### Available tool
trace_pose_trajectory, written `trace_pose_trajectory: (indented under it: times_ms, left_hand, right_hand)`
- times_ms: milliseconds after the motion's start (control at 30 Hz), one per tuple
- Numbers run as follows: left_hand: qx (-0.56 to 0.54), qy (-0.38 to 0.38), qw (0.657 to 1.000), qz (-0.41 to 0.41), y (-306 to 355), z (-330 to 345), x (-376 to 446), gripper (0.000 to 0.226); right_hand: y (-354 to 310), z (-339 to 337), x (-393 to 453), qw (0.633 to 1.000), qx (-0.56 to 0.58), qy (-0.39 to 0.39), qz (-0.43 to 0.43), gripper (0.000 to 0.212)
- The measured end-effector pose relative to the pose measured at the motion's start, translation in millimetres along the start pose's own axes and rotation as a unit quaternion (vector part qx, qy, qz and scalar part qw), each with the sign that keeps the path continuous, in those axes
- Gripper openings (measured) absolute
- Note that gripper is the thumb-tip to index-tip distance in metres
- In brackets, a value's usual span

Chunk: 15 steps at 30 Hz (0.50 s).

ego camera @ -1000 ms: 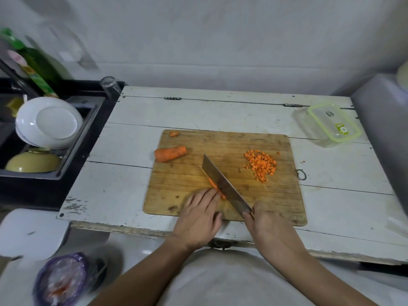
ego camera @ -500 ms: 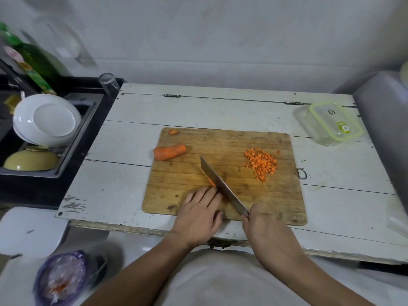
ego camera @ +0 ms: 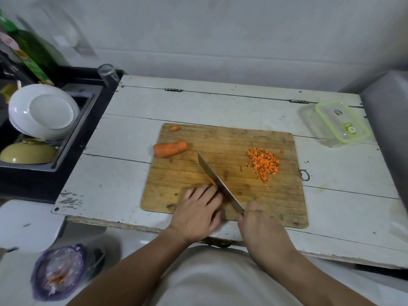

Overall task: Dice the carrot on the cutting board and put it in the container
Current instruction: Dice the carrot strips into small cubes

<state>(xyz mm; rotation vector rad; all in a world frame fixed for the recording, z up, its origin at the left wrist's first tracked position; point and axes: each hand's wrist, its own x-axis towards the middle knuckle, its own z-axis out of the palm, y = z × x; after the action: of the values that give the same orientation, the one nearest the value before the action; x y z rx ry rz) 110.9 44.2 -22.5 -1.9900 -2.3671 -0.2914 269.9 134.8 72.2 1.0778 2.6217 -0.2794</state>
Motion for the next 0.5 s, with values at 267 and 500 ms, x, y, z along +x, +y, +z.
trace_pose_trajectory:
  times_ms: [267,500]
  left_hand:
    - [-0.016,-0.025,0.999,-0.021,2.4,-7.0,1.1,0.043]
    - [-0.234,-0.002,0.965,-0.115,-1.6,-28.2,2.3,0.032]
  right_hand:
    - [-1.7,0.6,20.5,0.992,0.118,0.014,0.039,0.028]
    - [50.7,-3.6,16.8,0.919,0.385,-0.01,0.081,0.034]
